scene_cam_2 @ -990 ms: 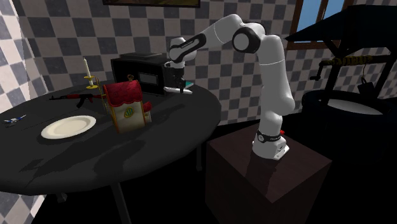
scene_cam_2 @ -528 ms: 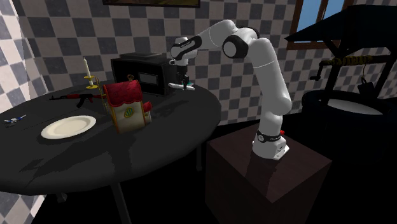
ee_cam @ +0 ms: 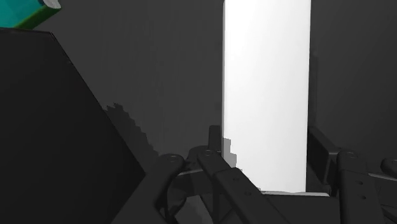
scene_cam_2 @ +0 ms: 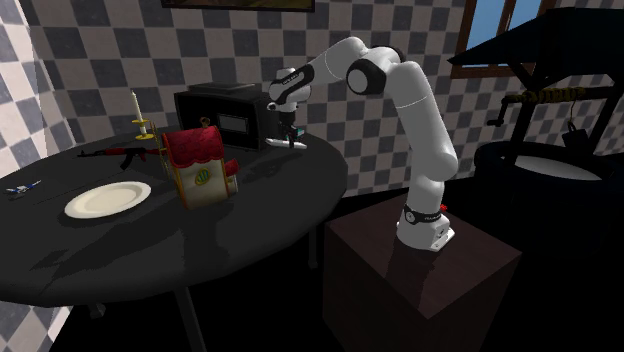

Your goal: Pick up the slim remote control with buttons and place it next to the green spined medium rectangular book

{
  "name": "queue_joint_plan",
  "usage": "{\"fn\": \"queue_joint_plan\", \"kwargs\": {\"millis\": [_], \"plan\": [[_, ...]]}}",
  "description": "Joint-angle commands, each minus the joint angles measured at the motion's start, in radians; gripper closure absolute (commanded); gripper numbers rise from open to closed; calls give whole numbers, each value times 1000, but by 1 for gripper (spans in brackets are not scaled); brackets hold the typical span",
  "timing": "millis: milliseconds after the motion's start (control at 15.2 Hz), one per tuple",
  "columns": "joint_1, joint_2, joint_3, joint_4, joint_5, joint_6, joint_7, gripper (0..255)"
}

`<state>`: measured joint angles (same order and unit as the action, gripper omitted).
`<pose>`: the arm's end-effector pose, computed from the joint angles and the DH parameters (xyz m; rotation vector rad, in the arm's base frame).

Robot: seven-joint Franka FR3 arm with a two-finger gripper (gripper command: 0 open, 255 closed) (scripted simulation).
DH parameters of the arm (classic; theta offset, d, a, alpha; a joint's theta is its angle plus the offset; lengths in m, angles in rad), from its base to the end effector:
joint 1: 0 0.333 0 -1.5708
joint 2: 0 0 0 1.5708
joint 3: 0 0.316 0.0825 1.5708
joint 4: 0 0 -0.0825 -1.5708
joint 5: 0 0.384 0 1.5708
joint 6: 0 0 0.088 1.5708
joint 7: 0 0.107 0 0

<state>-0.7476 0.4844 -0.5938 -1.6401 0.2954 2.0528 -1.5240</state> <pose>0.2146 -0.6351 0.3748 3.1182 0.1606 0.0029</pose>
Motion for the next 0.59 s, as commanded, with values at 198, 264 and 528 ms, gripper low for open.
{"fn": "queue_joint_plan", "kwargs": {"millis": [198, 264, 528], "plan": [[-6, 28, 12, -27, 20, 52, -13, 255], [-8, 34, 14, -32, 24, 62, -15, 255], [-9, 40, 17, -37, 28, 72, -18, 255]]}}
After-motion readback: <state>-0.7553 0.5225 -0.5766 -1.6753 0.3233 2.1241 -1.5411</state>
